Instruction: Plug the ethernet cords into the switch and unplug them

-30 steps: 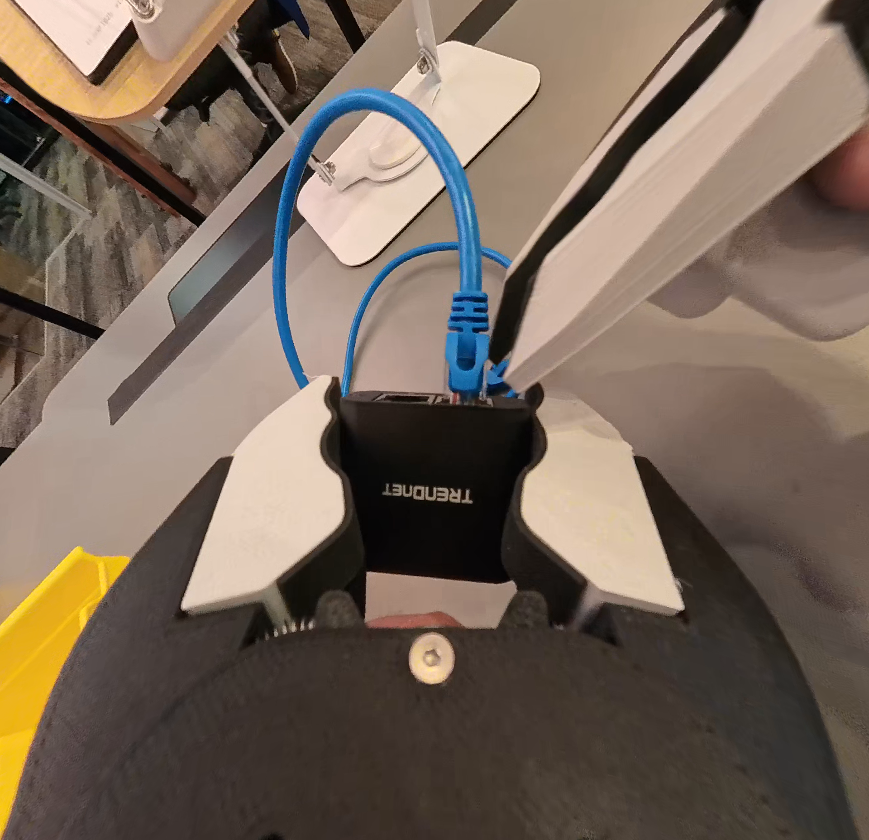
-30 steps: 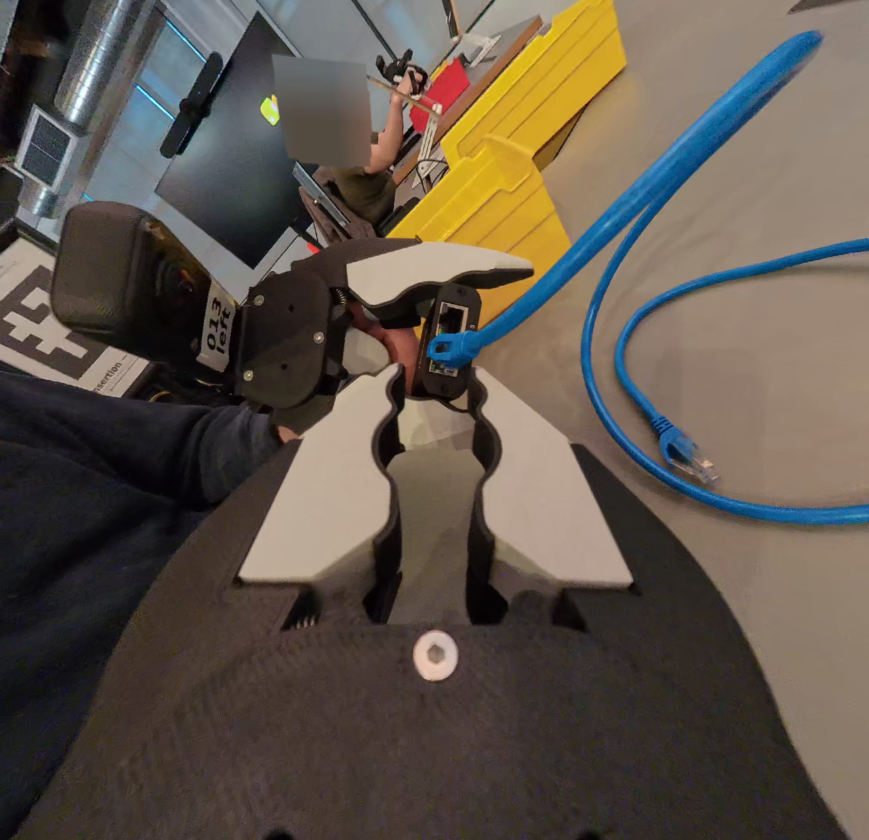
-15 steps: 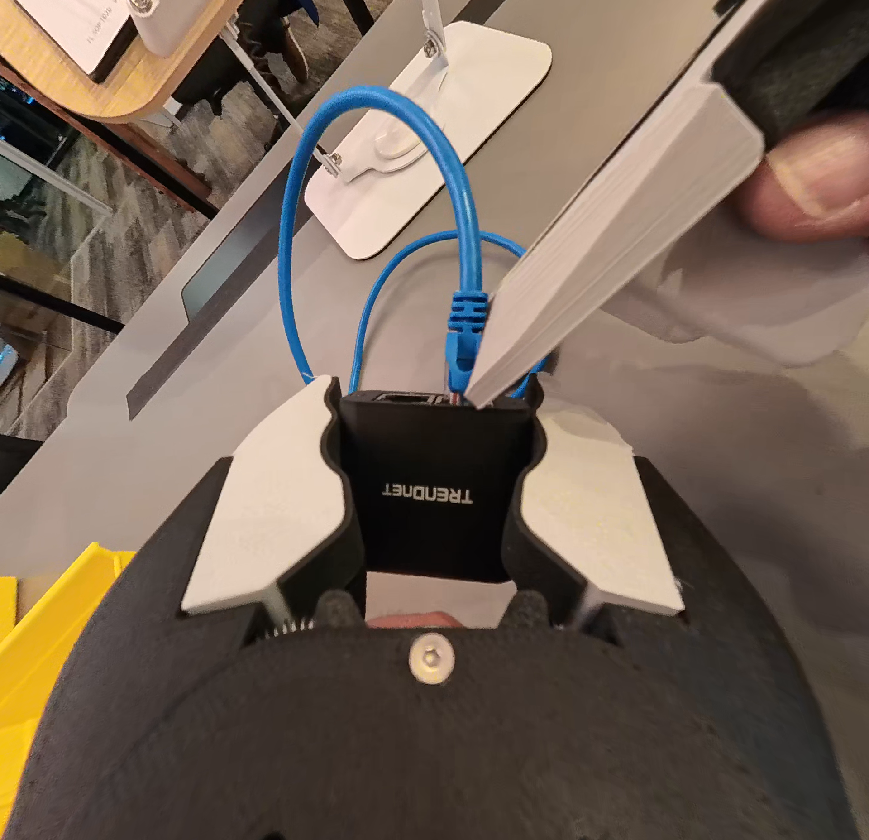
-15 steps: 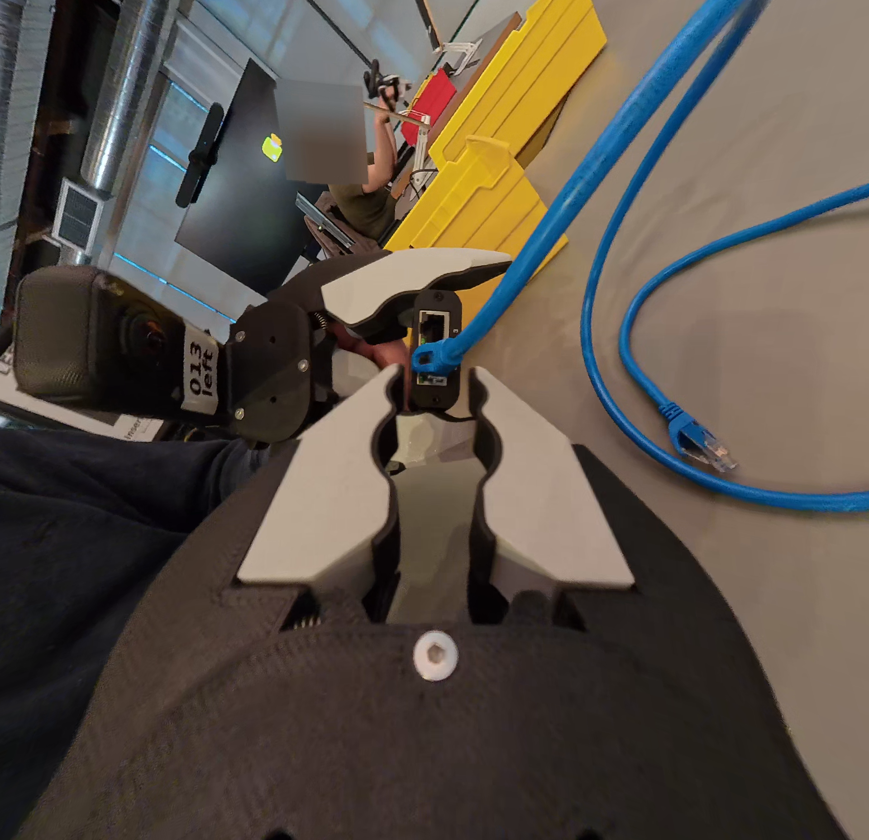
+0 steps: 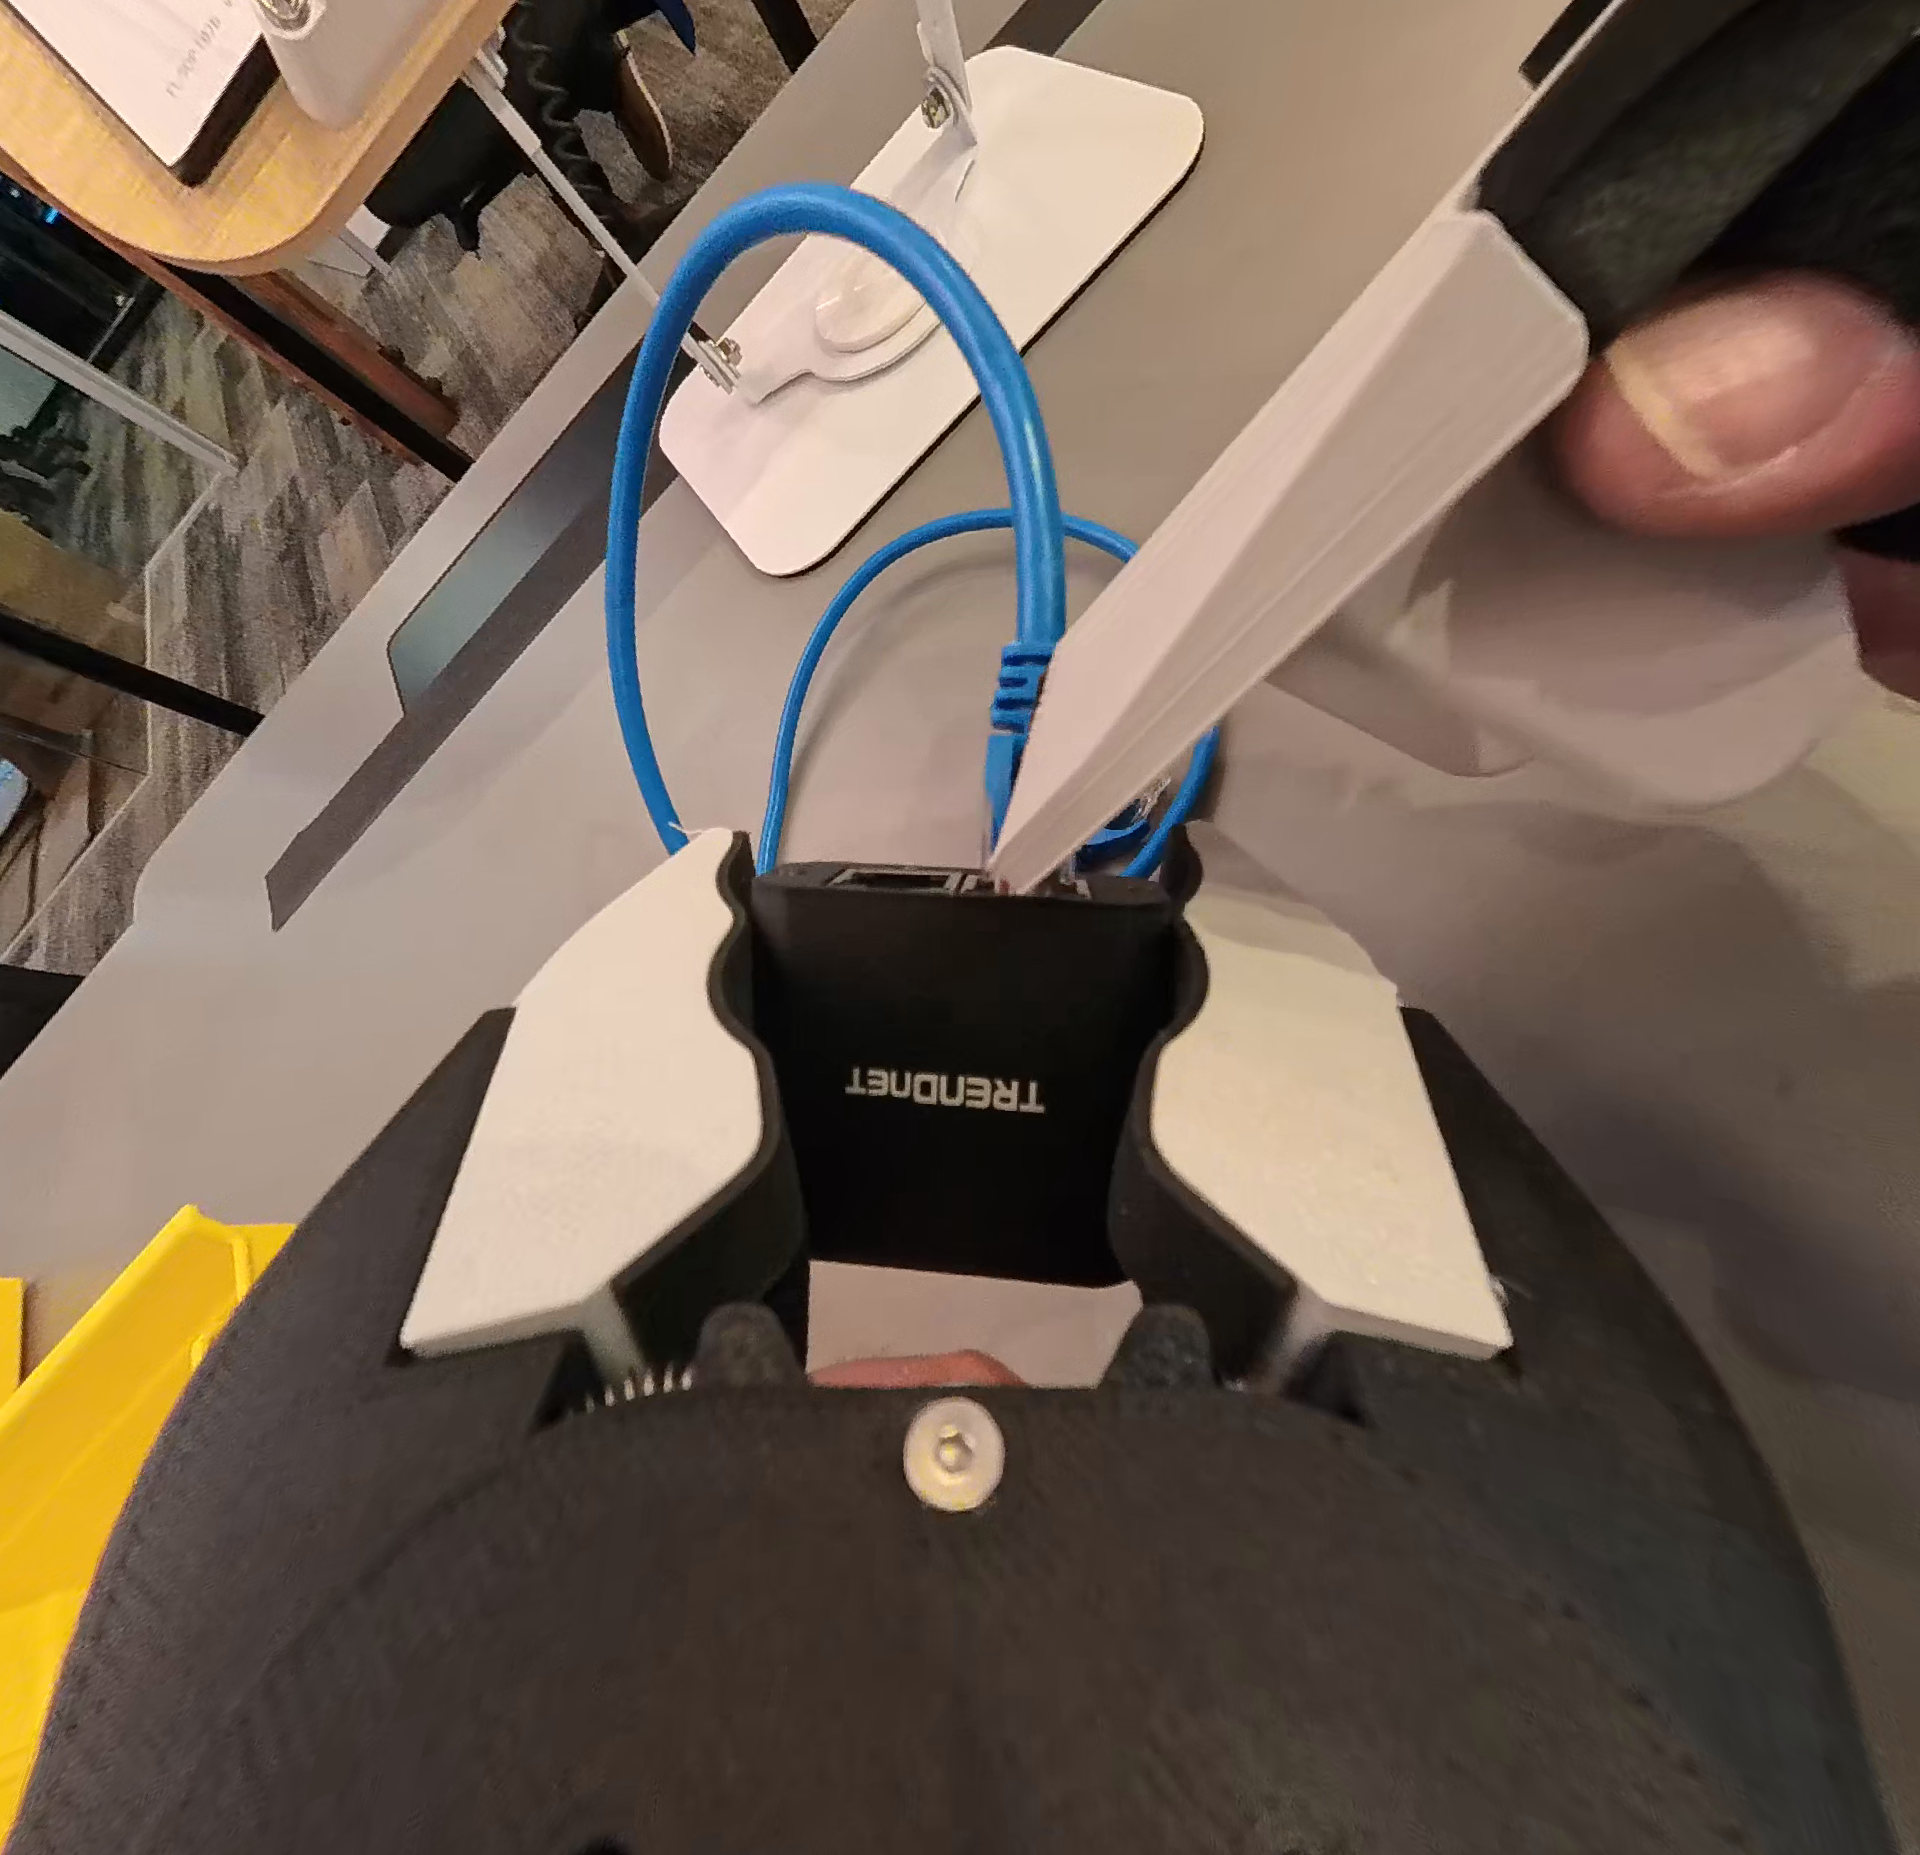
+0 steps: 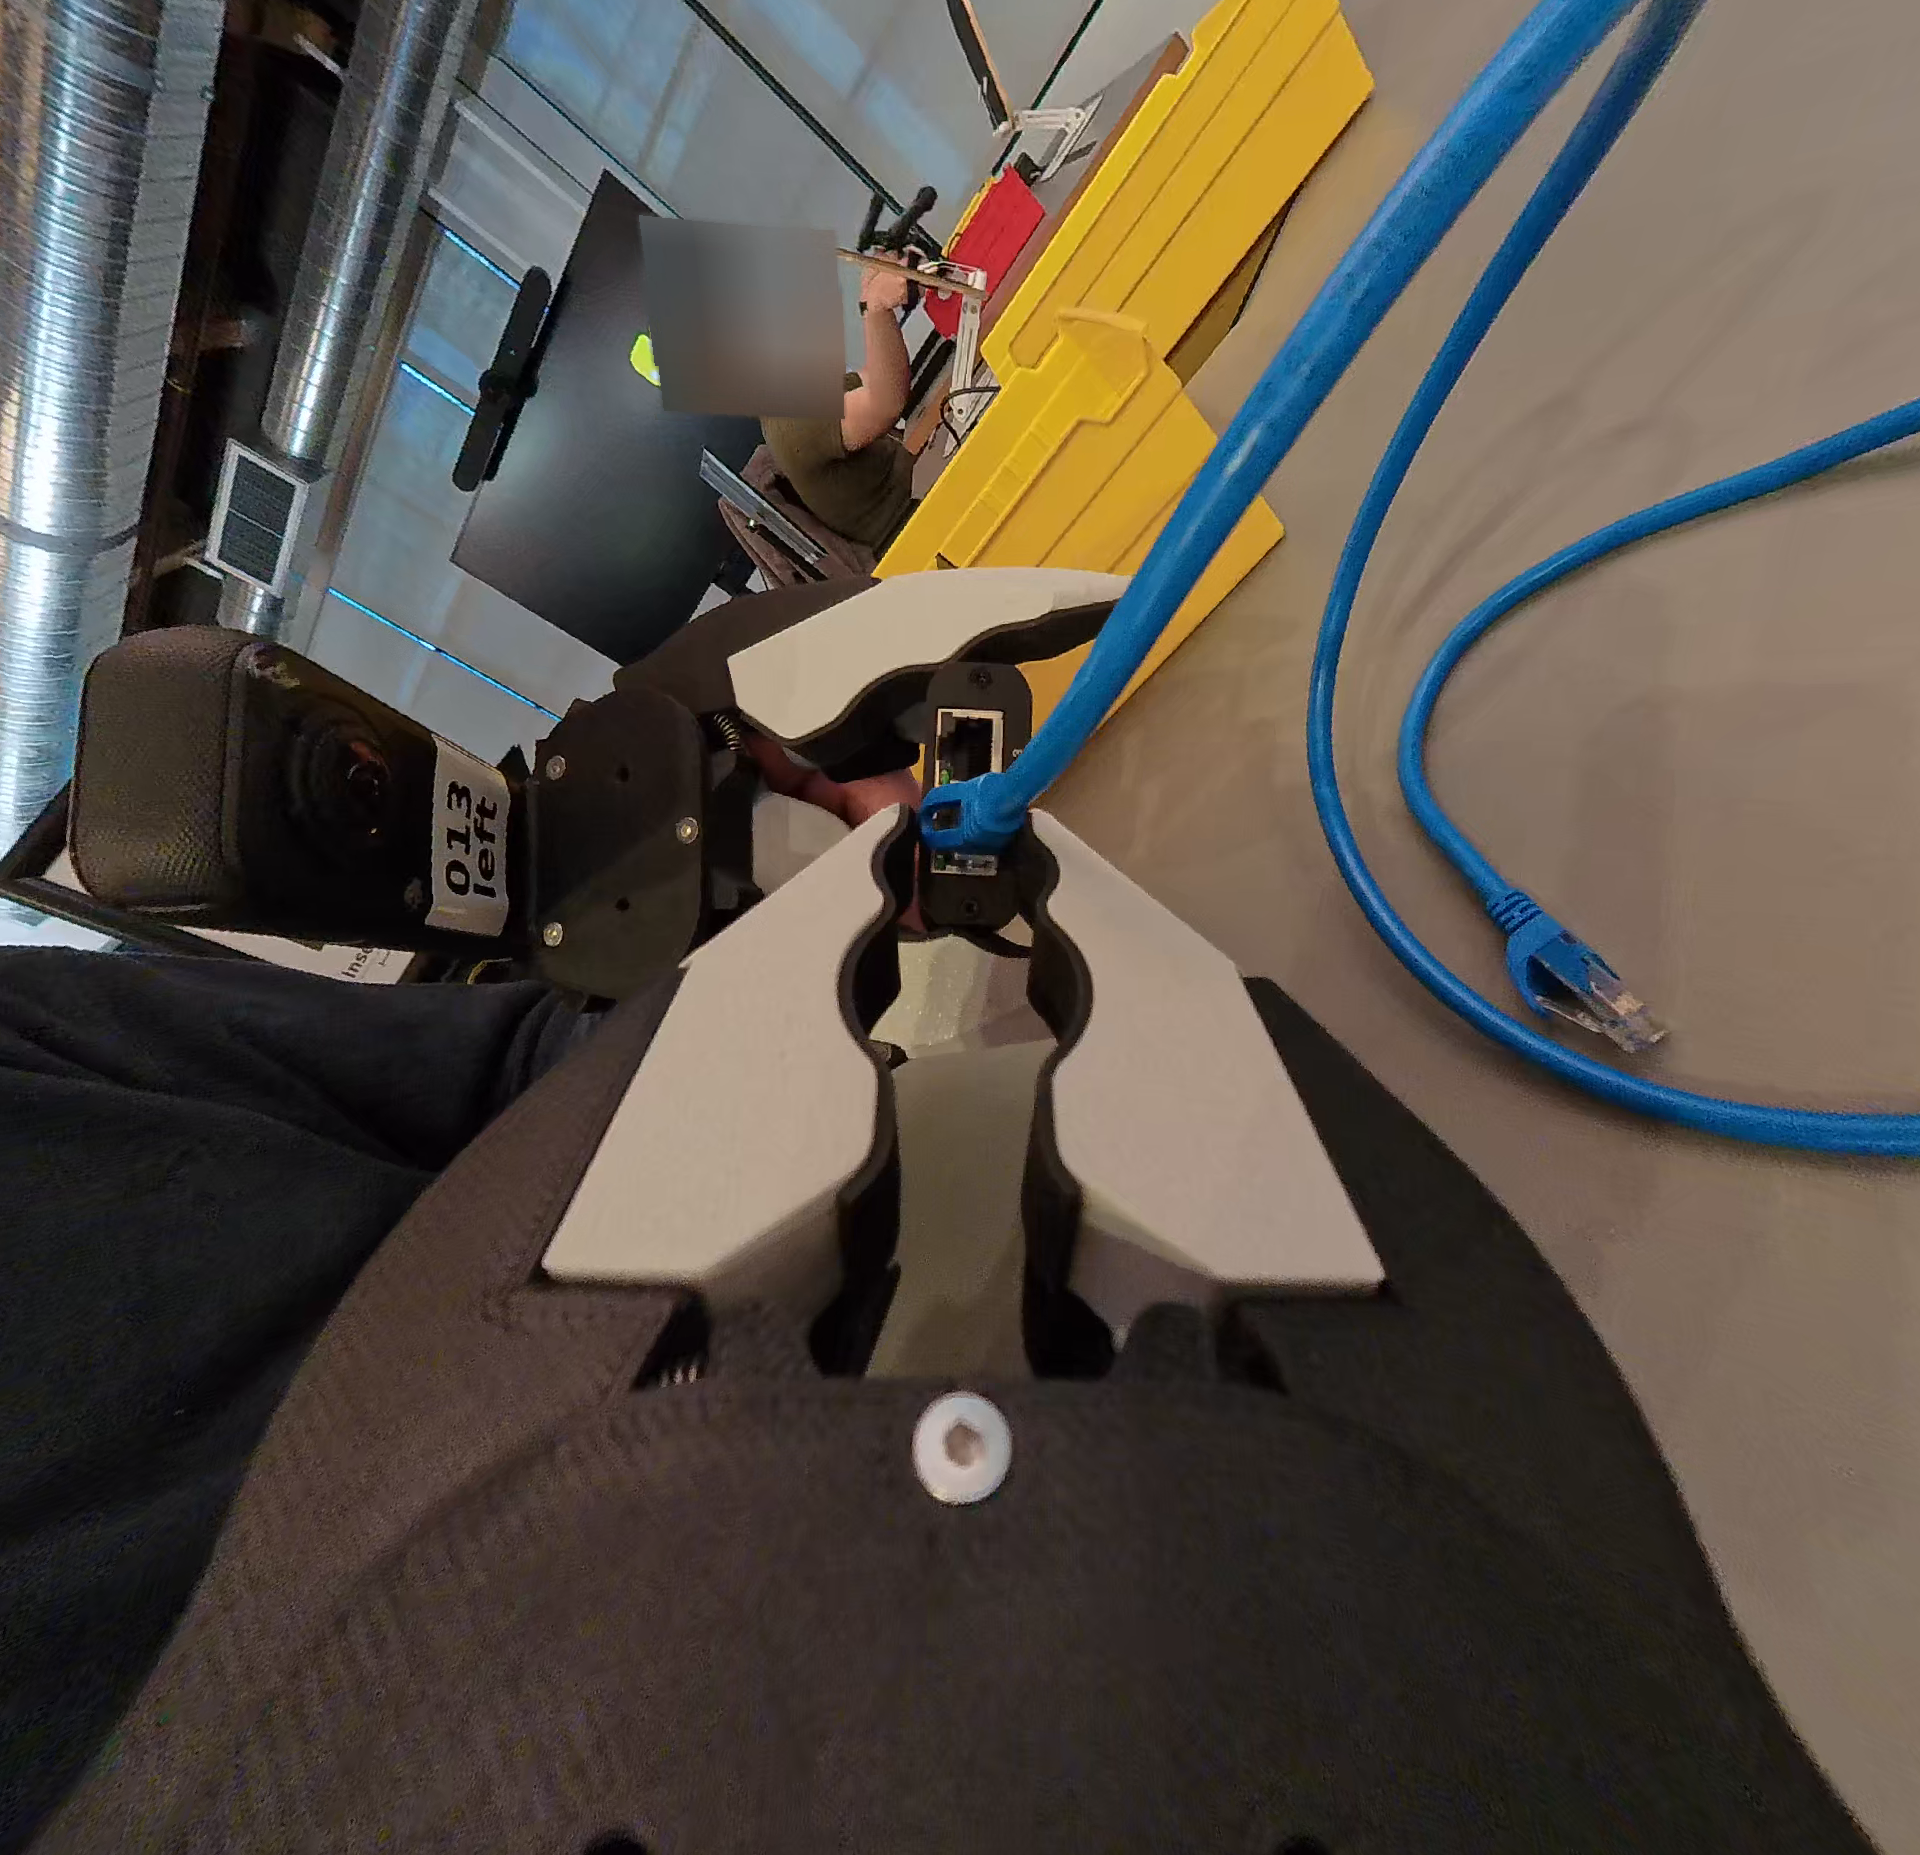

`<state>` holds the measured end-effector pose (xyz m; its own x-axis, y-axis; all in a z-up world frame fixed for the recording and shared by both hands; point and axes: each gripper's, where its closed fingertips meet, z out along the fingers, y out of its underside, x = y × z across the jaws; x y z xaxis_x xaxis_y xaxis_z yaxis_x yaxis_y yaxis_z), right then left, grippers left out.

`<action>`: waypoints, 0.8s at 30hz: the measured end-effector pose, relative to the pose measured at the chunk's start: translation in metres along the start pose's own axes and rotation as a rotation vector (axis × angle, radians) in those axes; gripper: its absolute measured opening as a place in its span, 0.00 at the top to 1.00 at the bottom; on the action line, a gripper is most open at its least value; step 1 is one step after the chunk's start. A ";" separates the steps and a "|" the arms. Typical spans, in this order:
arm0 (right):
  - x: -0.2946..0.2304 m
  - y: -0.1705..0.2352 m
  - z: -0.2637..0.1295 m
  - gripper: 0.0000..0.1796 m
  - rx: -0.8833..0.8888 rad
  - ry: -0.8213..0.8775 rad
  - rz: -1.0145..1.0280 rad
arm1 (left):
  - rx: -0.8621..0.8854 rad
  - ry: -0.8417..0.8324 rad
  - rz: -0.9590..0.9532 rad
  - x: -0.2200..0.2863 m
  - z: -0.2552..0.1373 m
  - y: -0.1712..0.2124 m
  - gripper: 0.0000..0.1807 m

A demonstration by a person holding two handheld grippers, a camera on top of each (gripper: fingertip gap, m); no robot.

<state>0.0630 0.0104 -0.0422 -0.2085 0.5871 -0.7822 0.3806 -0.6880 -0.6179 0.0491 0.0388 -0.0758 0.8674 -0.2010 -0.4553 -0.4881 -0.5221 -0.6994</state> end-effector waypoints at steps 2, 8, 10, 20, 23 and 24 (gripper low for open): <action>0.000 0.001 0.000 0.91 -0.007 -0.003 -0.004 | -0.005 -0.001 0.005 0.000 0.001 0.001 0.59; 0.000 0.004 -0.001 0.93 -0.024 -0.009 -0.016 | -0.012 -0.013 0.011 -0.001 0.002 0.002 0.59; 0.000 0.004 0.000 0.93 -0.027 0.000 -0.028 | -0.018 -0.021 0.016 -0.002 0.002 0.002 0.59; -0.001 0.005 0.000 0.93 -0.048 0.016 -0.096 | -0.012 -0.036 0.024 -0.003 0.001 0.002 0.59; -0.001 0.005 0.001 0.93 -0.055 0.013 -0.089 | -0.013 -0.041 0.026 -0.004 0.001 0.002 0.59; -0.001 0.005 0.001 0.93 -0.060 0.015 -0.096 | -0.012 -0.041 0.025 -0.004 0.001 0.002 0.59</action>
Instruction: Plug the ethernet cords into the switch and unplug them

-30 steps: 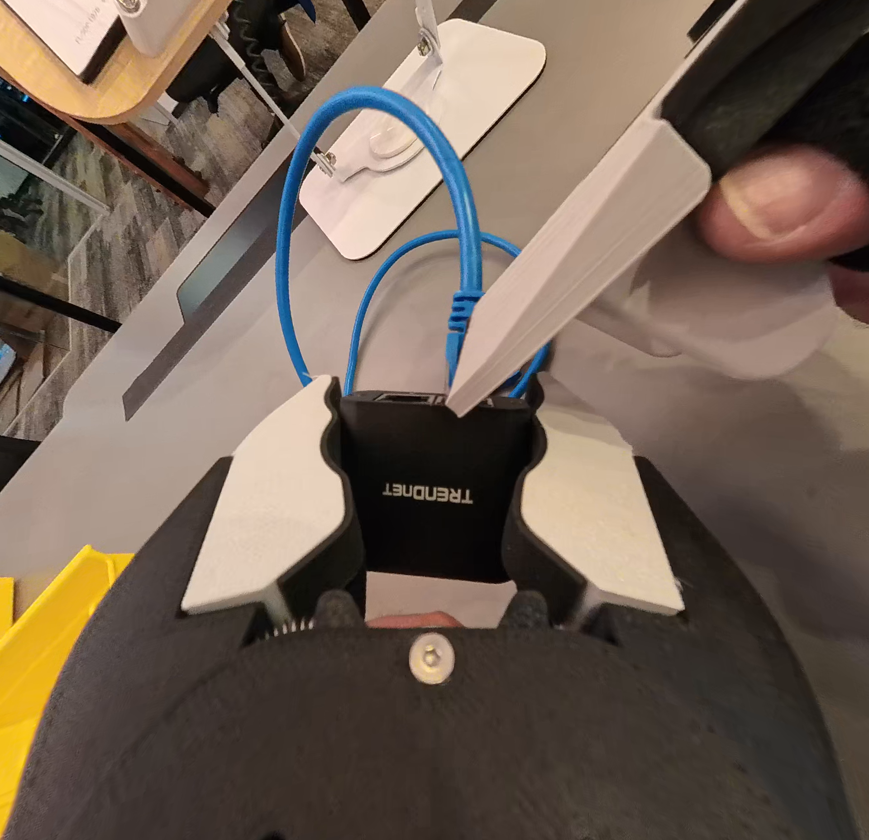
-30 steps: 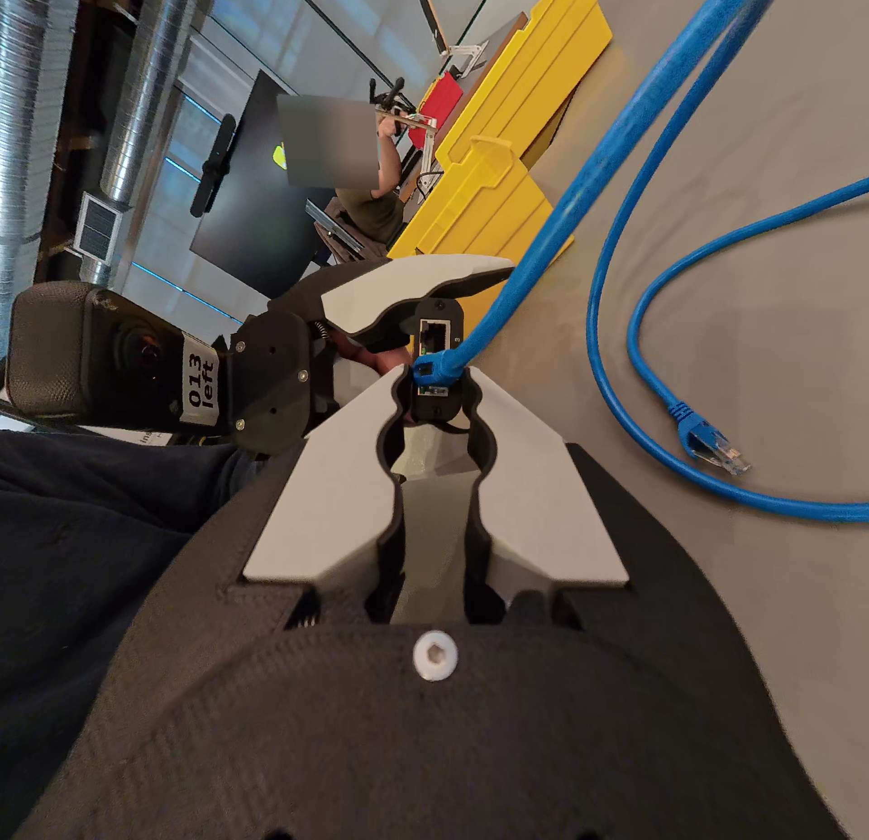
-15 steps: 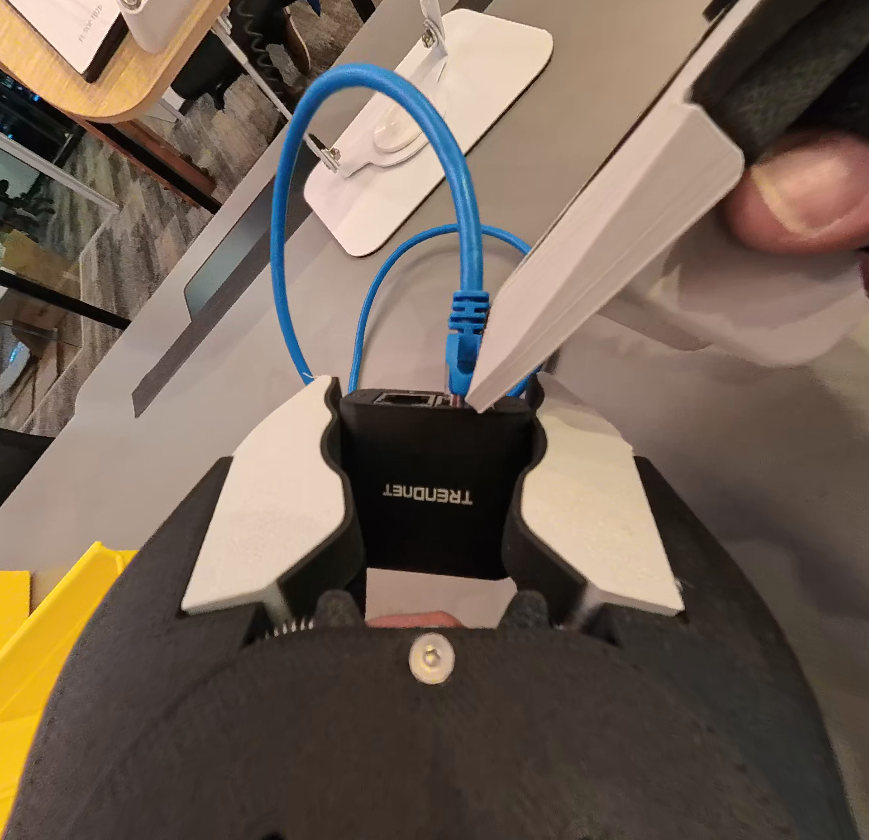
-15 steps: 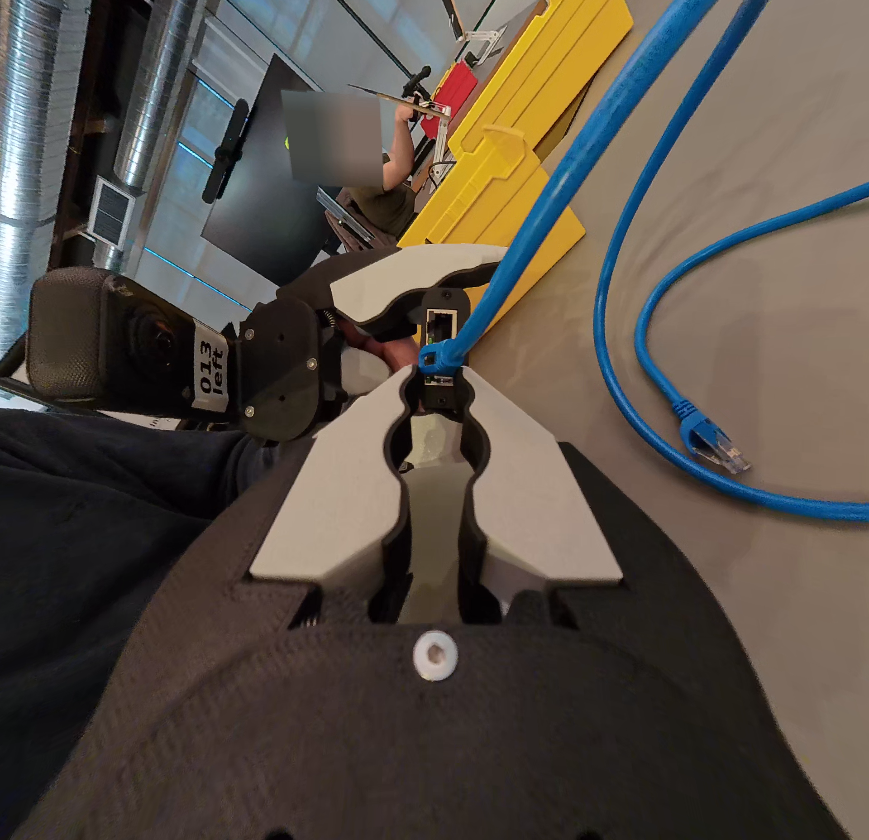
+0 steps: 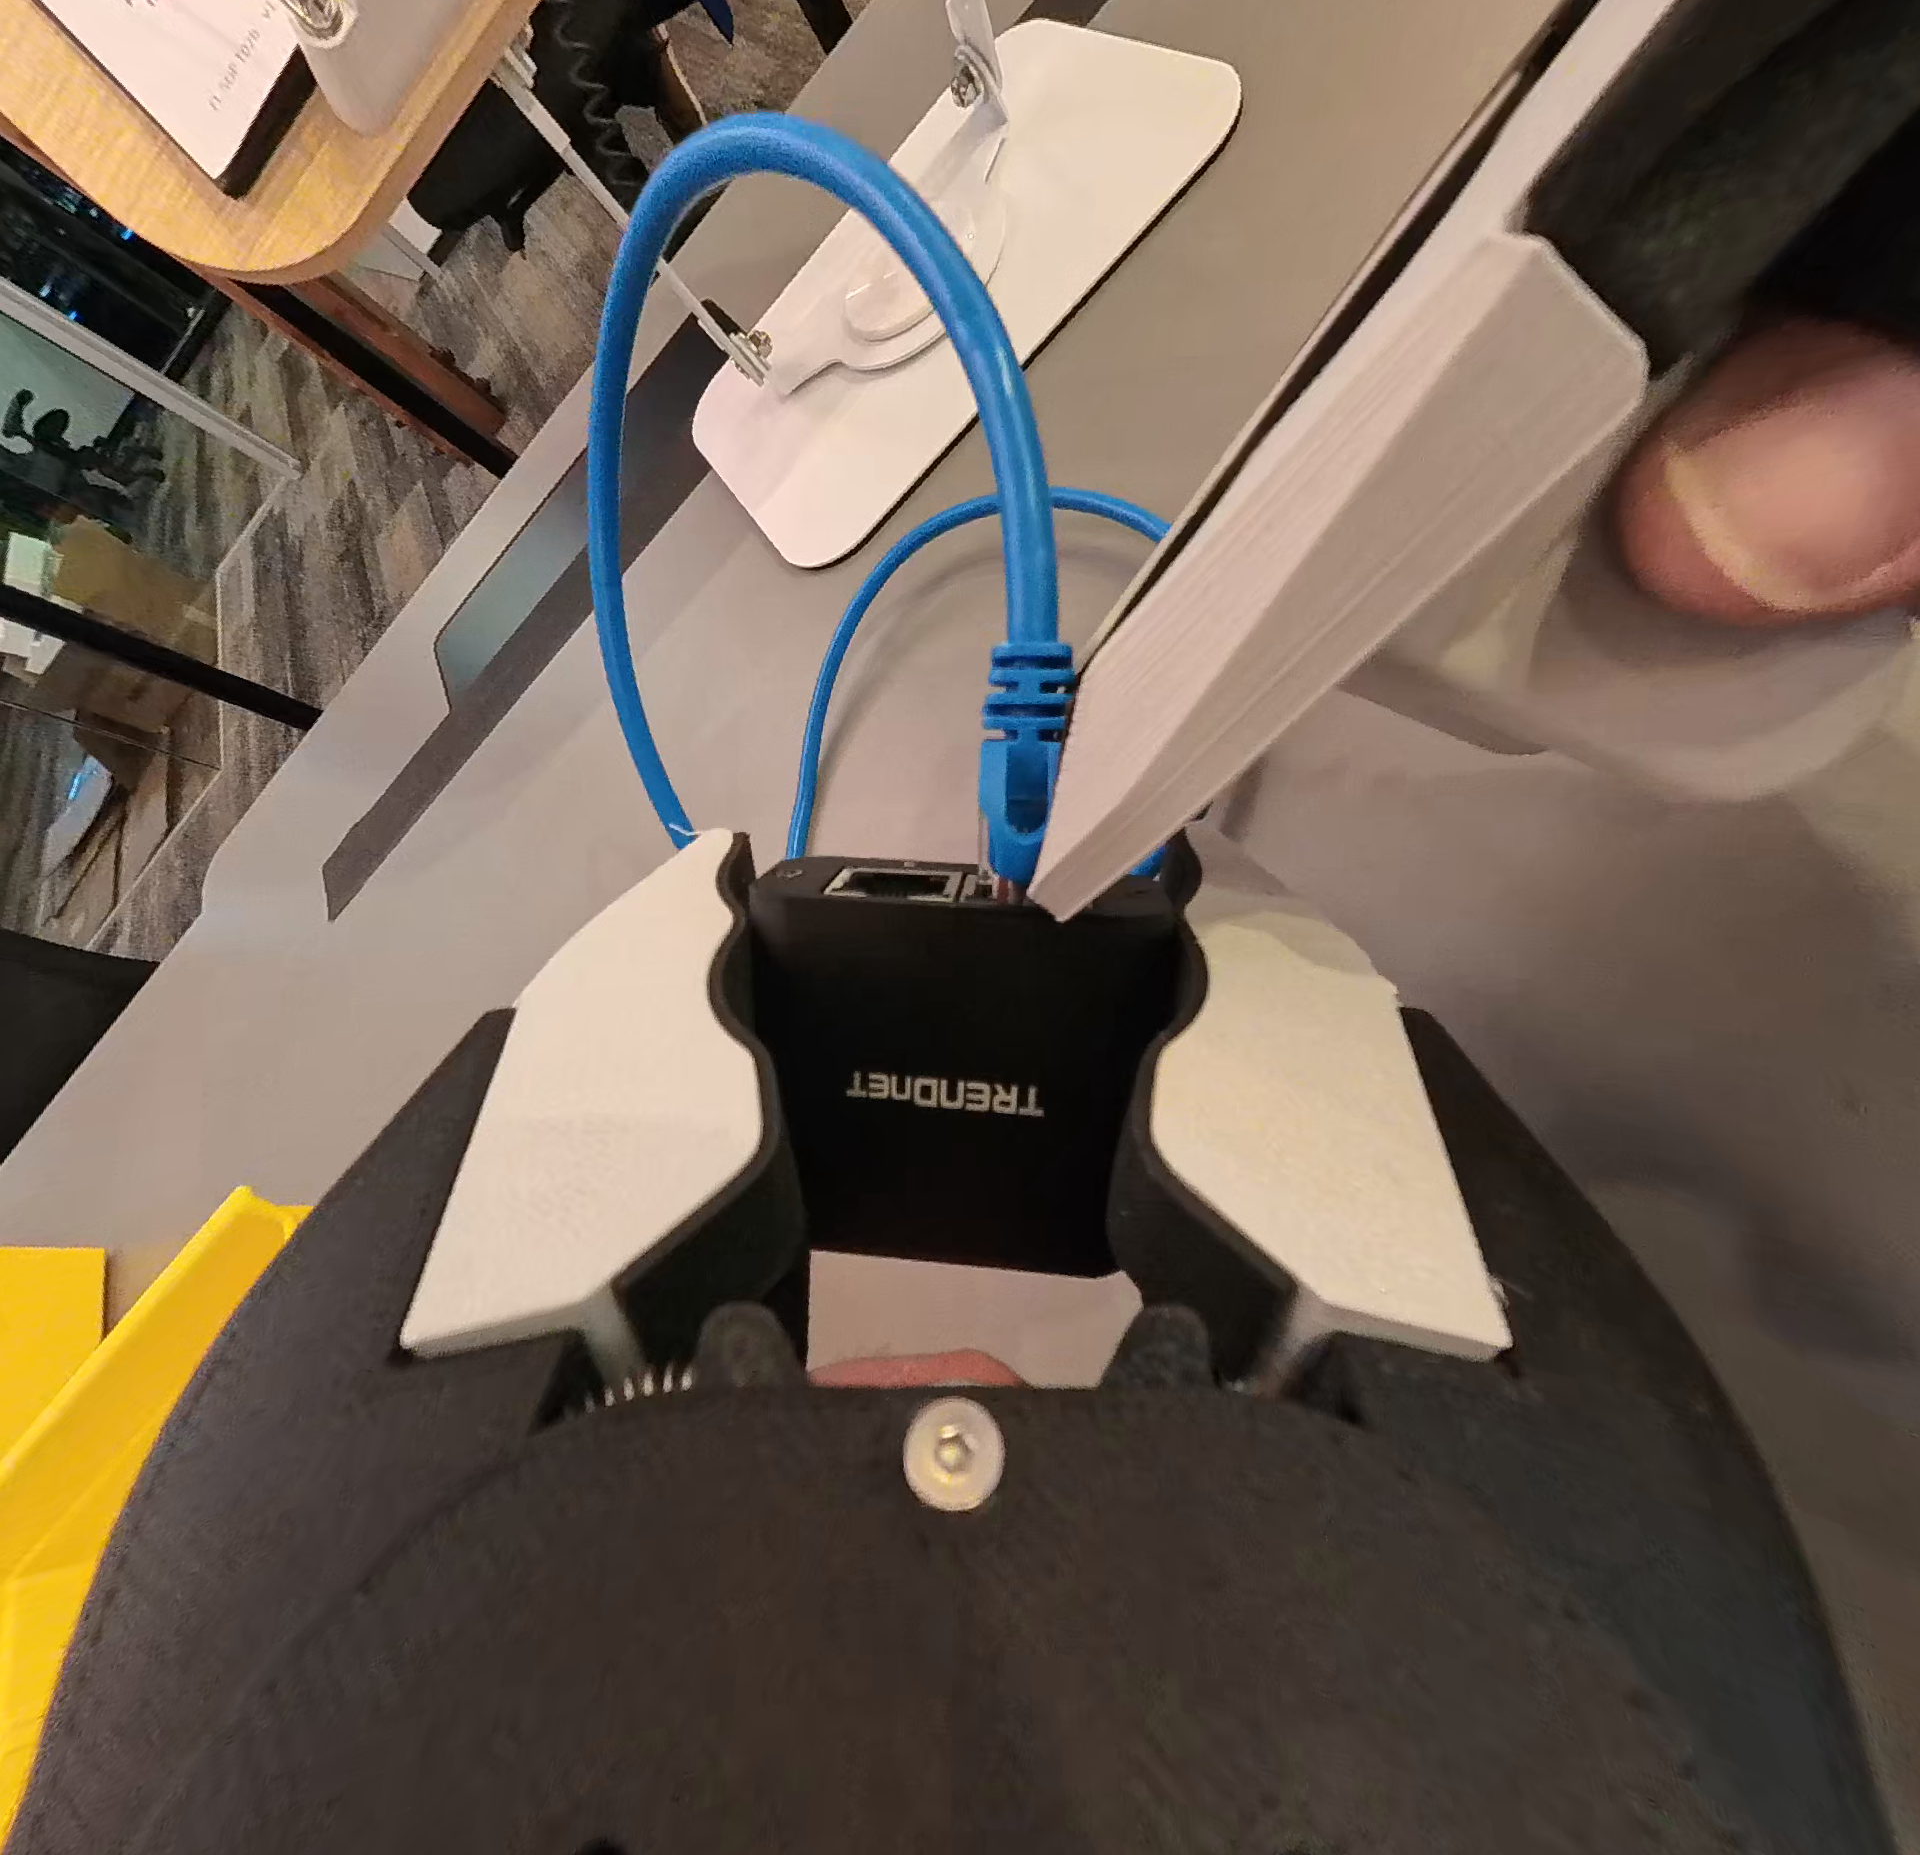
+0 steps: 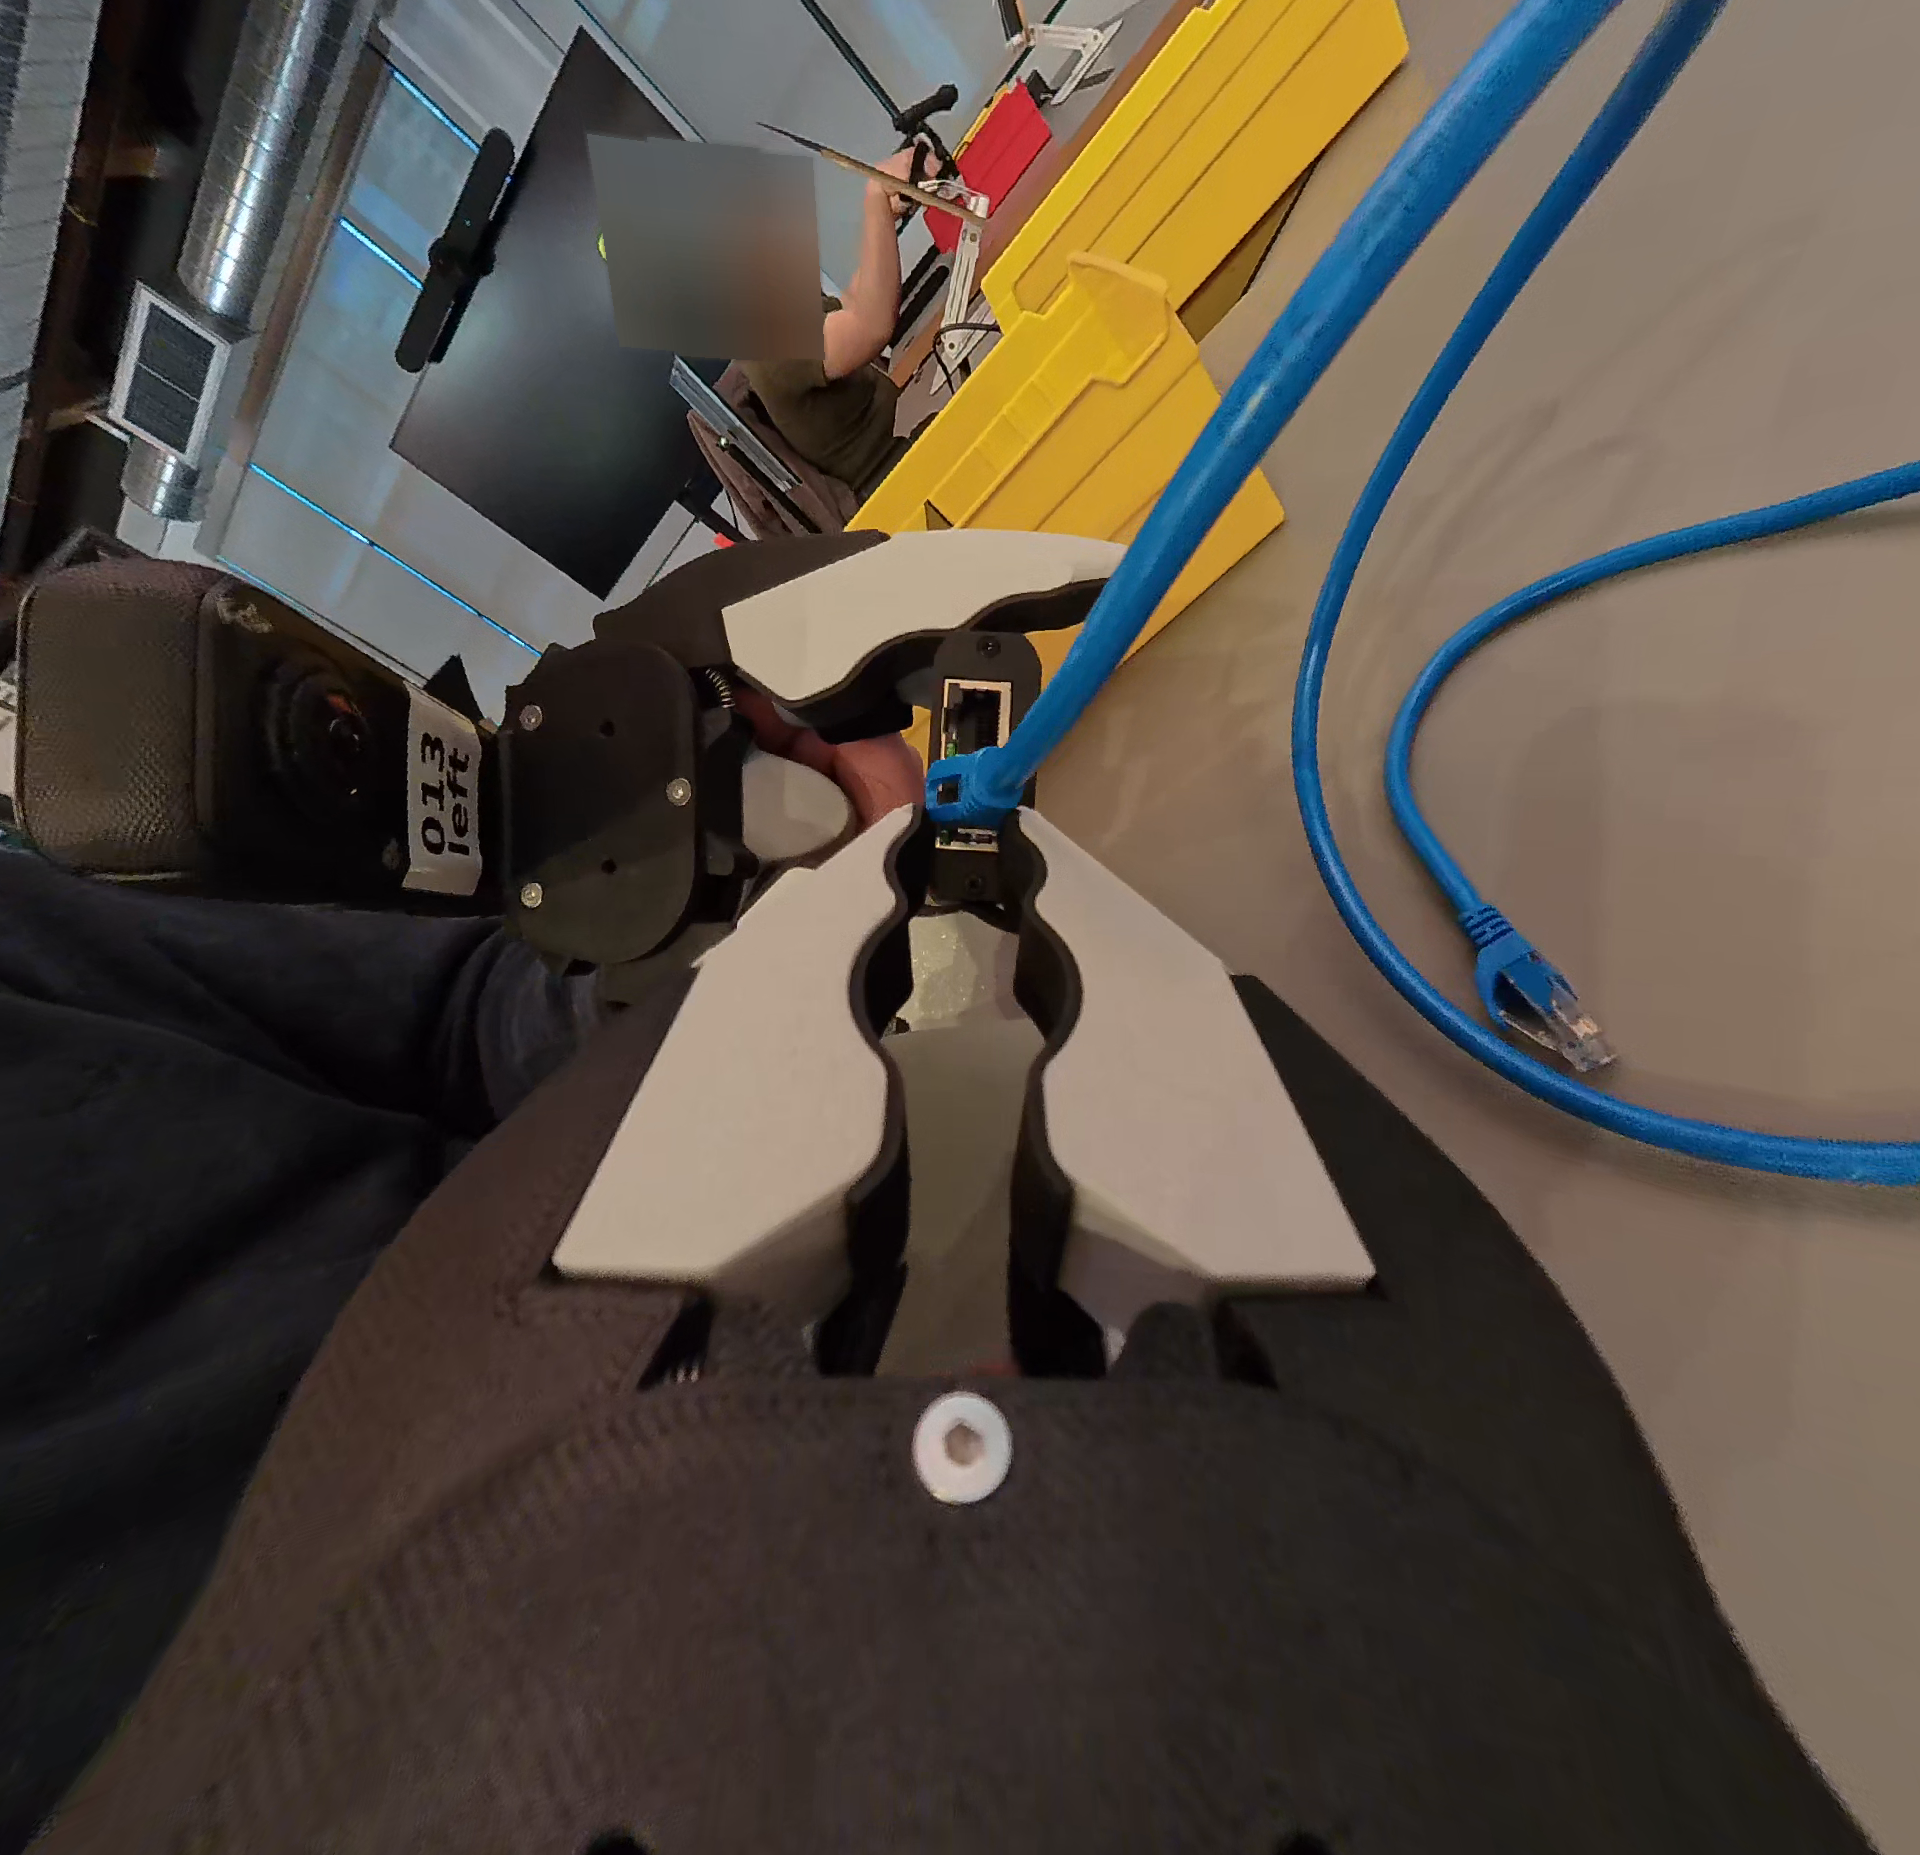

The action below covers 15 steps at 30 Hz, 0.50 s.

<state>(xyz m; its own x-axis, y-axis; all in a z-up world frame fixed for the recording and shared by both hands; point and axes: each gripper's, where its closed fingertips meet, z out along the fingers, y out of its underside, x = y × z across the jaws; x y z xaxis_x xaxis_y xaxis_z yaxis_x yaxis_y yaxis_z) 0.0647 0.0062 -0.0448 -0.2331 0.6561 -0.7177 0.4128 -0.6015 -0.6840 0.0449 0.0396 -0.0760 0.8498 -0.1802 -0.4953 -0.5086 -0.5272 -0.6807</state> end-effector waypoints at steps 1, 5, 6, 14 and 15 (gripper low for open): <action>0.000 0.000 0.000 0.93 -0.003 0.003 -0.007 | 0.003 0.000 -0.003 0.000 0.000 0.000 0.59; -0.001 -0.002 0.001 0.93 0.010 0.011 0.000 | 0.000 -0.006 -0.006 -0.002 0.000 0.000 0.59; -0.001 -0.002 0.002 0.93 0.009 0.016 0.001 | 0.000 -0.006 -0.007 -0.003 0.000 0.000 0.59; -0.002 -0.001 0.002 0.94 -0.014 0.084 -0.074 | 0.010 -0.007 -0.006 -0.003 0.001 0.000 0.59; -0.002 0.000 0.002 0.94 -0.024 0.104 -0.100 | 0.011 -0.007 -0.008 -0.003 0.000 0.000 0.59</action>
